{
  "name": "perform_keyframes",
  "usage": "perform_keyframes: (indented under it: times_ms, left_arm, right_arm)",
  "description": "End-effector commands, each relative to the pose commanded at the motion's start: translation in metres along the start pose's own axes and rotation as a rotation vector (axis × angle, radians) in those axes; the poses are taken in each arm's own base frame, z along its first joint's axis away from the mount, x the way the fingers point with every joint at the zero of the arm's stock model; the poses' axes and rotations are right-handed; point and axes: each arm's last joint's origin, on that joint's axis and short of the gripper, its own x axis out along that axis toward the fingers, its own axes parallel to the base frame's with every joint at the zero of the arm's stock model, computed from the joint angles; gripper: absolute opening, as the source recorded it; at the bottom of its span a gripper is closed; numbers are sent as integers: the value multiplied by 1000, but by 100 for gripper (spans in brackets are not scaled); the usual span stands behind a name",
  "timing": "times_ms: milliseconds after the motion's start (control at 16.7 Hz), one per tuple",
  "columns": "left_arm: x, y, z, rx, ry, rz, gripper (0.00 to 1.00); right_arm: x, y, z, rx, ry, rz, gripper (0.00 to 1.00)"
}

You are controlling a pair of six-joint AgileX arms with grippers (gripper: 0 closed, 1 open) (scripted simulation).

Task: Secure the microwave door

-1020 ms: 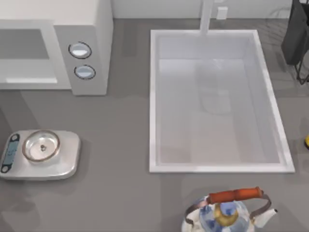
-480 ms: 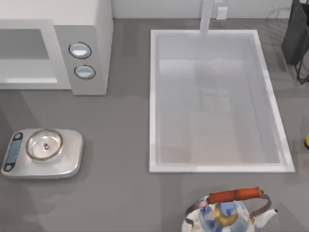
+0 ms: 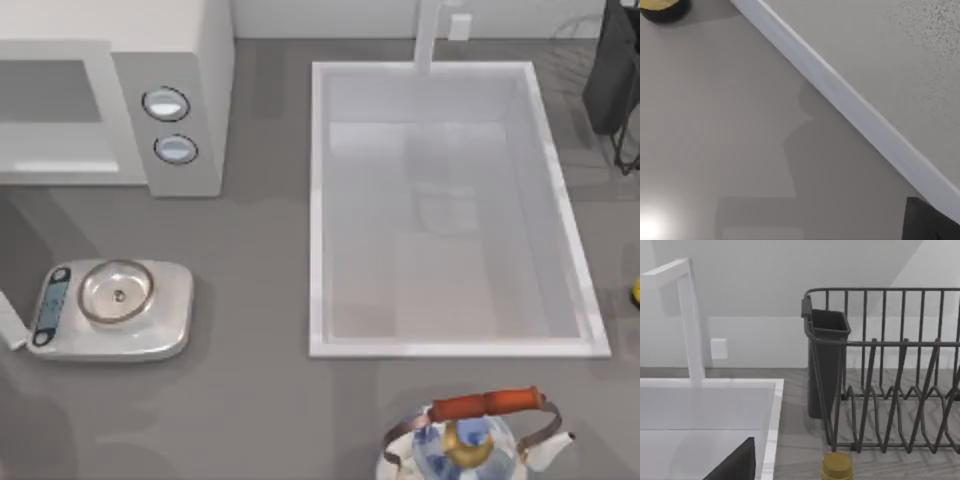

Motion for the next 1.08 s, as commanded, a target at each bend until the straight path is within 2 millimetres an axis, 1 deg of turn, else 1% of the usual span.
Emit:
perform_keyframes:
  times_ms: [240, 300, 420, 780, 960, 1080]
  left_arm:
    - [-1, -46, 0, 13, 0, -14, 0]
    - [-2, -54, -2, 11, -4, -11, 0]
    - [-5, -63, -4, 2, -13, -3, 0]
    - [-5, -64, -2, -3, -16, -1, 0]
    - [3, -64, 11, -3, -25, 0, 0]
    - [16, -64, 24, -3, -19, -1, 0]
  right_arm:
    - [0, 0, 0, 0, 0, 0, 100]
    - [0, 0, 0, 0, 0, 0, 100]
    - [0, 0, 0, 0, 0, 0, 100]
    - [0, 0, 0, 0, 0, 0, 100]
    - [0, 0, 0, 0, 0, 0, 100]
    - [0, 0, 0, 0, 0, 0, 100]
